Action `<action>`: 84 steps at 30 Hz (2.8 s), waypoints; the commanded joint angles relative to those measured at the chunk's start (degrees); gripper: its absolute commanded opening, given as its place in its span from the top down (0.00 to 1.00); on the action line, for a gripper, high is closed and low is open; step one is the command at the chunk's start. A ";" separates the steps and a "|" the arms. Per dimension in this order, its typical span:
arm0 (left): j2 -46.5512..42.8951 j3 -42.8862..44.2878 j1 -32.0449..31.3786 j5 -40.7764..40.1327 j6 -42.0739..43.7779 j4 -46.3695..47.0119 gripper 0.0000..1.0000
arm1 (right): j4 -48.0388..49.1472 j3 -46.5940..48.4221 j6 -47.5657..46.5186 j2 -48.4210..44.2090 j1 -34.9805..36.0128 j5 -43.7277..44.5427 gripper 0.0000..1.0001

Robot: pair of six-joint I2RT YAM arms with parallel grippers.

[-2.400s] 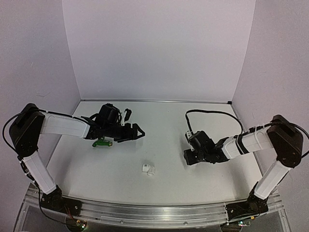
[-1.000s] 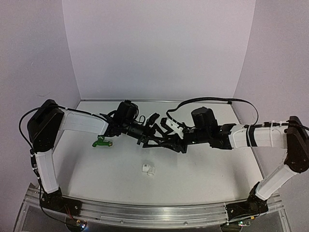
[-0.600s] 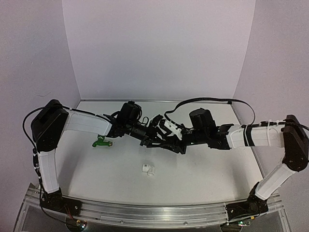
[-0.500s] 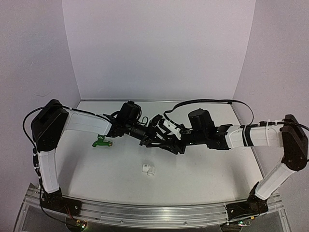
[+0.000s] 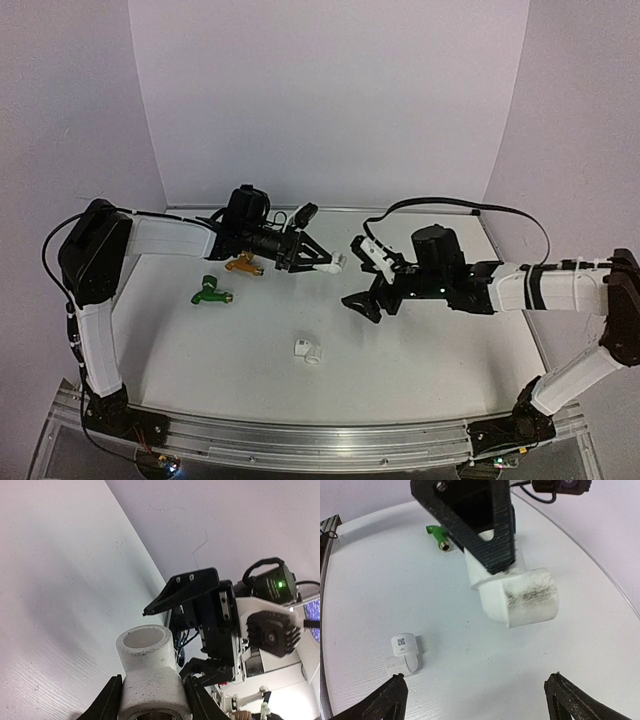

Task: Install the water faucets
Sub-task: Pass from the left arm to the right, then pick up the water faucet from the center of the board.

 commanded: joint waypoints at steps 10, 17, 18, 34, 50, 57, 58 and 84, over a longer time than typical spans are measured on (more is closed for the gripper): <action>-0.36 9.24 -5.71 11.21 0.79 3.09 1.00 | 11.64 -0.85 -10.08 -7.12 -3.27 -12.15 0.18; -0.56 8.46 -6.11 12.39 -4.22 8.89 1.00 | 14.86 -1.90 -11.00 -8.20 -3.28 -15.04 0.31; -0.56 8.23 -6.12 12.67 -5.05 10.05 1.00 | 14.96 -2.03 -10.96 -8.34 -3.28 -15.04 0.33; 2.29 8.22 -6.12 13.19 -11.73 17.03 1.00 | 15.77 -1.69 -8.49 -8.42 -3.22 -12.66 0.56; 0.95 5.43 -1.83 9.07 -14.53 17.20 0.37 | 11.37 0.79 -9.79 -7.03 -3.22 -10.51 1.00; -8.11 -8.41 8.30 1.36 -16.81 15.60 0.01 | 6.97 -1.06 -12.66 -6.19 -3.28 -0.29 1.00; -9.35 -10.39 9.91 -1.32 -14.72 10.99 0.03 | 6.65 -1.54 -12.99 -6.18 -3.28 1.04 1.00; -3.93 3.31 19.00 -67.27 13.93 -53.88 0.20 | 2.36 -3.15 -14.23 -8.60 -3.28 -5.04 1.00</action>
